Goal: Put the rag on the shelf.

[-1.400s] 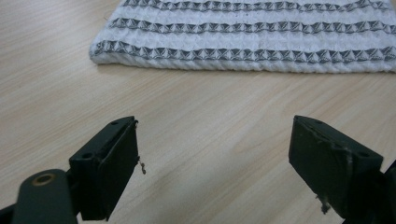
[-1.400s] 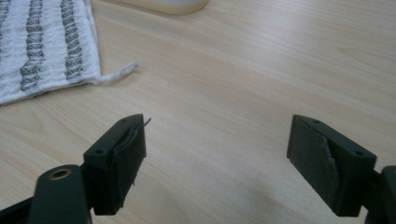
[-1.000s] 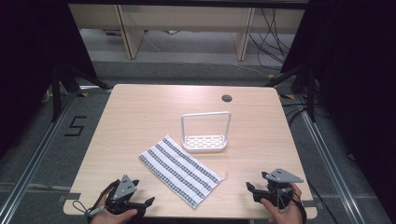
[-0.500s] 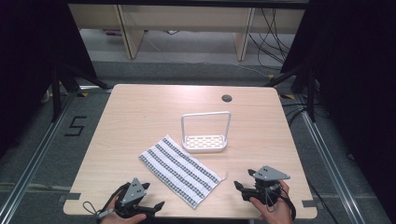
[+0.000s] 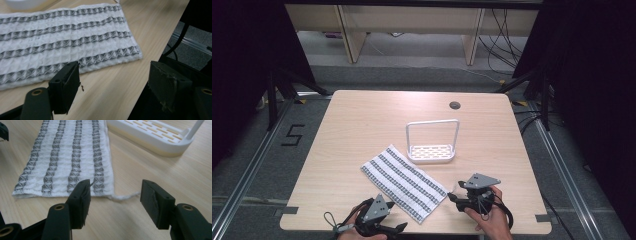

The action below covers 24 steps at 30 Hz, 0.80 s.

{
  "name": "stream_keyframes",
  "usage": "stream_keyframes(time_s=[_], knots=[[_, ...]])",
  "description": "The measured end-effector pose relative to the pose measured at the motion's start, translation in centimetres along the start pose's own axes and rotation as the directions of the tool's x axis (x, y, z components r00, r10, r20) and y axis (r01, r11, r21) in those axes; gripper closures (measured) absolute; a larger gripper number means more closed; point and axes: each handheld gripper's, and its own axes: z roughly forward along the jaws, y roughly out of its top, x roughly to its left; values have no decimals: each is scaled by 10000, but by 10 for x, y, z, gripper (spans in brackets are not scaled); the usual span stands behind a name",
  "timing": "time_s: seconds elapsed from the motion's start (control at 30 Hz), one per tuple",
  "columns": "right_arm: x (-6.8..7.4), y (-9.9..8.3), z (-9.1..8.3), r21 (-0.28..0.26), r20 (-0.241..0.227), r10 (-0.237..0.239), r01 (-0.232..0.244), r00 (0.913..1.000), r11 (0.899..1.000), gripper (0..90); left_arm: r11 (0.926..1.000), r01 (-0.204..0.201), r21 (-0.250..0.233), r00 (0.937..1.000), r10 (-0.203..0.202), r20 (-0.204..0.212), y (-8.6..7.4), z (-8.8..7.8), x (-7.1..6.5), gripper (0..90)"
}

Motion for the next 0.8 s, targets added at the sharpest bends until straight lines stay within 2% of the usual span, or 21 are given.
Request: stream_keyframes(time_s=[0.03, 0.07, 0.1, 0.13, 0.17, 0.2, 0.27, 0.3, 0.33, 0.37, 0.4, 0.5, 0.57, 0.6, 0.67, 0.7, 0.73, 0.77, 0.8], knots=[[0, 2, 2, 61, -118, -49, 50, 9999, 10000, 430, 10000, 9, -29, 9999, -9, 142, 2, 3, -2, 264], [1, 3, 4, 100, -86, -78, 79, 9999, 9999, 436, 9997, -195, 169, 9996, 192, 185, 4, 5, -2, 274], [1, 3, 4, 100, -86, -78, 79, 9999, 9999, 436, 10000, -29, 21, 9994, 28, 336, 6, 8, -6, 274], [1, 5, 6, 149, -195, -171, 174, 9997, 9997, 440, 9993, -315, 218, 9986, 306, 436, 10, 12, -8, 280], [1, 5, 6, 149, -195, -171, 174, 9997, 9997, 440, 9993, -315, 218, 9986, 306, 436, 10, 12, -8, 282], [1, 5, 7, 168, -235, -207, 211, 9995, 9996, 441, 9999, -144, 53, 9984, 141, 539, 11, 16, -12, 282], [1, 6, 10, 230, -263, -318, 324, 9991, 9992, 442, 9994, -313, 135, 9984, 306, 470, 14, 21, -13, 299], [1, 7, 12, 264, -230, -397, 403, 9989, 9988, 442, 9983, -503, 279, 9983, 495, 299, 15, 22, -12, 327], [1, 7, 12, 264, -230, -397, 403, 9989, 9988, 442, 9974, -673, 252, 9972, 665, 341, 17, 23, -12, 327], [2, 8, 15, 357, -278, -361, 371, 9990, 9987, 442, 9981, -550, 263, 9979, 540, 363, 19, 26, -14, 331], [2, 8, 16, 387, -257, -410, 420, 9988, 9984, 442, 9953, -903, 340, 9954, 892, 336, 21, 27, -11, 332], [2, 9, 19, 402, -254, -449, 459, 9987, 9981, 443, 9957, -874, 298, 9952, 860, 462, 23, 30, -13, 336], [1, 10, 21, 525, -279, -441, 456, 9986, 9976, 443, 9969, -745, 241, 9959, 732, 529, 23, 33, -14, 340], [1, 10, 22, 559, -260, -477, 491, 9985, 9972, 443, 9983, -538, 209, 9973, 526, 511, 23, 34, -15, 340], [1, 10, 25, 635, -354, -497, 519, 9981, 9966, 442, 9940, -1026, 371, 9940, 1010, 423, 25, 34, -13, 353], [1, 10, 25, 635, -354, -497, 519, 9981, 9966, 442, 9950, -959, 283, 9944, 945, 473, 25, 36, -14, 353], [1, 11, 26, 676, -342, -474, 496, 9983, 9965, 442, 9984, -561, 119, 9972, 554, 498, 24, 38, -17, 358], [1, 11, 27, 698, -346, -506, 529, 9981, 9962, 442, 9936, -1059, 394, 9933, 1039, 498, 25, 37, -14, 364], [1, 11, 28, 742, -357, -480, 505, 9982, 9960, 442, 9947, -989, 297, 9934, 969, 621, 25, 38, -15, 375]])
